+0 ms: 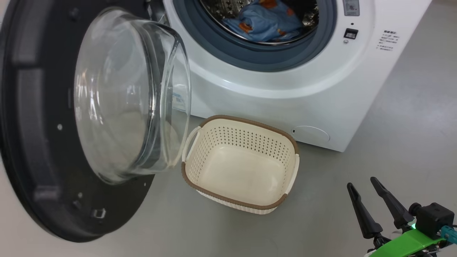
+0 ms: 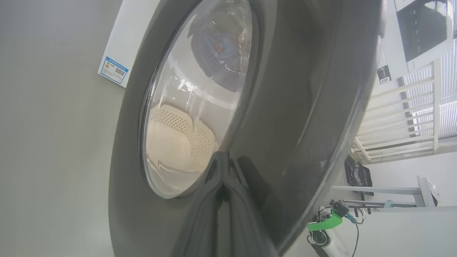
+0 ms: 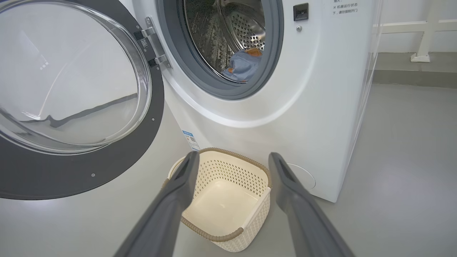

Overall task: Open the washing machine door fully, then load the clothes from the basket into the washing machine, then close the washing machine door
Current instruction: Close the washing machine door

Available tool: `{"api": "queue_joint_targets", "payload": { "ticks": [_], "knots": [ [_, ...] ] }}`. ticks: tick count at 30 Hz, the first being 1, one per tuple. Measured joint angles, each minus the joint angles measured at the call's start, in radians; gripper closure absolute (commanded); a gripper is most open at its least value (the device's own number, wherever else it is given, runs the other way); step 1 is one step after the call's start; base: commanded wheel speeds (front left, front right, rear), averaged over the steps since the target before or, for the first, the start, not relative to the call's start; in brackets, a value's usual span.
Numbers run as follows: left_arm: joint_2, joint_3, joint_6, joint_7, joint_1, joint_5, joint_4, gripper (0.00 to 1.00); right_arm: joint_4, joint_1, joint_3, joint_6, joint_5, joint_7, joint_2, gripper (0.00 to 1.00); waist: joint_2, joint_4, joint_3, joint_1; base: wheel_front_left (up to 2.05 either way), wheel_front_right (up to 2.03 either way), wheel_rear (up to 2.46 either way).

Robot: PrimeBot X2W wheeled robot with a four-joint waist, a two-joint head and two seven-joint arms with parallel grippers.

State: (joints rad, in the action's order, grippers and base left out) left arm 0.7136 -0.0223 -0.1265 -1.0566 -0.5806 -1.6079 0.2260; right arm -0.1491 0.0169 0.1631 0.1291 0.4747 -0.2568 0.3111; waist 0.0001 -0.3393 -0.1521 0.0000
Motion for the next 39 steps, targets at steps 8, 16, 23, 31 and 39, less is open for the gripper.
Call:
{"api": "queue_joint_targets", "payload": {
  "ticks": [8, 16, 23, 31, 39],
  "knots": [
    [-0.047, -0.031, 0.0, -0.021, 0.008, -0.005, -0.091, 1.0, 0.003, -0.014, -0.01, 0.0, 0.0, 0.0, -0.012, 0.0, 0.0, 0.04, 0.011, 0.0, 0.0, 0.0, 0.0],
    [-0.111, -0.069, 0.0, -0.025, 0.007, -0.031, -0.184, 1.0, 0.005, -0.02, -0.013, 0.0, -0.007, 0.0, -0.035, 0.0, 0.0, 0.1, 0.022, 0.0, 0.0, 0.0, 0.0],
    [-0.149, -0.091, 0.0, -0.006, -0.005, -0.013, -0.198, 1.0, 0.008, -0.02, -0.02, 0.0, -0.007, 0.0, -0.05, 0.0, 0.0, 0.162, 0.024, 0.0, 0.0, 0.0, 0.0],
    [-0.204, -0.121, 0.0, 0.028, -0.057, 0.022, -0.189, 1.0, 0.01, -0.02, -0.032, 0.0, -0.007, 0.0, -0.059, 0.0, 0.0, 0.238, 0.017, 0.0, 0.0, 0.0, 0.0],
    [-0.264, -0.145, -0.001, 0.082, -0.135, 0.067, -0.147, 1.0, 0.015, -0.019, -0.043, 0.0, -0.007, 0.0, -0.076, 0.0, 0.0, 0.308, -0.001, 0.0, 0.0, 0.0, 0.0]
  ]
}}
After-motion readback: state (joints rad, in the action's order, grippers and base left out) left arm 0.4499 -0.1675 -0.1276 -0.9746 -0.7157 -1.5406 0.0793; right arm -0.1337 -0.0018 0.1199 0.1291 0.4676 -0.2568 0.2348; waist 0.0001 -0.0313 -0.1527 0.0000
